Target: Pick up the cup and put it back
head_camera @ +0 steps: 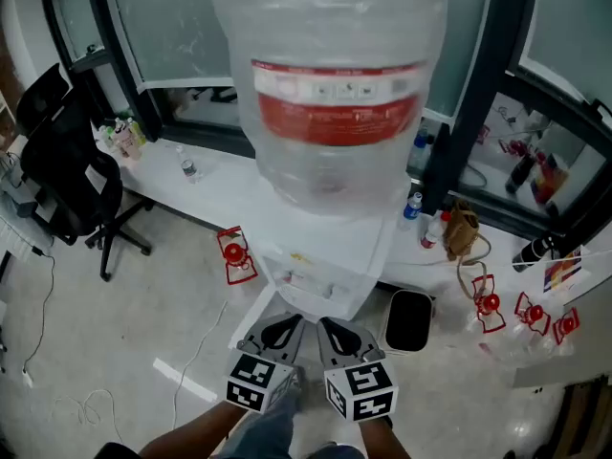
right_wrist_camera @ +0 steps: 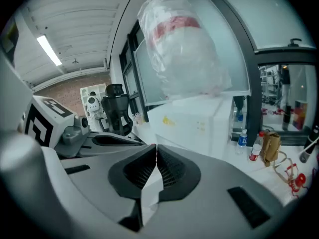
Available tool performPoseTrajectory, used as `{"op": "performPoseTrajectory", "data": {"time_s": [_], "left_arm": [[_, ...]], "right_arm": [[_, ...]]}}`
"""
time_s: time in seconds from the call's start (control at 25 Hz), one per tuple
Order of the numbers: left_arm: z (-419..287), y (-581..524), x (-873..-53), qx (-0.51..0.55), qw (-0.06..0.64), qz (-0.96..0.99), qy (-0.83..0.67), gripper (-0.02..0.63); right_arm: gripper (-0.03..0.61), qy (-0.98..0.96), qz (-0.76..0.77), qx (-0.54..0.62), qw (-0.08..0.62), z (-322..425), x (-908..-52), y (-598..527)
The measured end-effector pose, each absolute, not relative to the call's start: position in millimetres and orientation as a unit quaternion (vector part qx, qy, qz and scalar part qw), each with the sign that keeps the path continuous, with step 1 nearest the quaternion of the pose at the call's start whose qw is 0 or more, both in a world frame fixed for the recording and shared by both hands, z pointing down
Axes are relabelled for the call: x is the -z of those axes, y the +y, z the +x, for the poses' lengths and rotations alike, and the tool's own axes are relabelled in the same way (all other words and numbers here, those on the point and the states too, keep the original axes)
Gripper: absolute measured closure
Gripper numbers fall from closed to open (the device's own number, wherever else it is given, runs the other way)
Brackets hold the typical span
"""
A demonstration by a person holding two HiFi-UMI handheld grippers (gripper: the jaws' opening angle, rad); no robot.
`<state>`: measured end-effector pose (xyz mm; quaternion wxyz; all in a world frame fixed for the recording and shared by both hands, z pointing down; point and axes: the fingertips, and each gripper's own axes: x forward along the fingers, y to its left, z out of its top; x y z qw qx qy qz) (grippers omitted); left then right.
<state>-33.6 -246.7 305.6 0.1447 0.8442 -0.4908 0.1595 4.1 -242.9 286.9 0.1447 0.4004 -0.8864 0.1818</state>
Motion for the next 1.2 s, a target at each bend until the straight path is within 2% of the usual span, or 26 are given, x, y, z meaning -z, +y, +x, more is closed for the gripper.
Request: {"op": "performPoseTrajectory", "data": {"time_s": [0.2, 0.4, 1.2], "left_arm": [[-28.7, -231.9, -243.0, -0.143, 0.15, 0.837, -0.507, 0.603], [-18.6, -214.3, -216.3, -0.139, 0.146, 0.832, -0.517, 0.603], [-4.8, -205.6, -194.5, -0.136, 0.126, 0.838, -0.513, 0.603]], "right_arm": [[0.557, -0.884, 0.405, -0.193, 0.136, 4.4, -222.3, -228.8], [0.557, -0.882, 0.415, -0.184, 0.13, 15.6, -192.0, -212.0], [0.557, -0.882, 0.425, -0.164, 0.119, 26.6, -175.3, -193.1]]}}
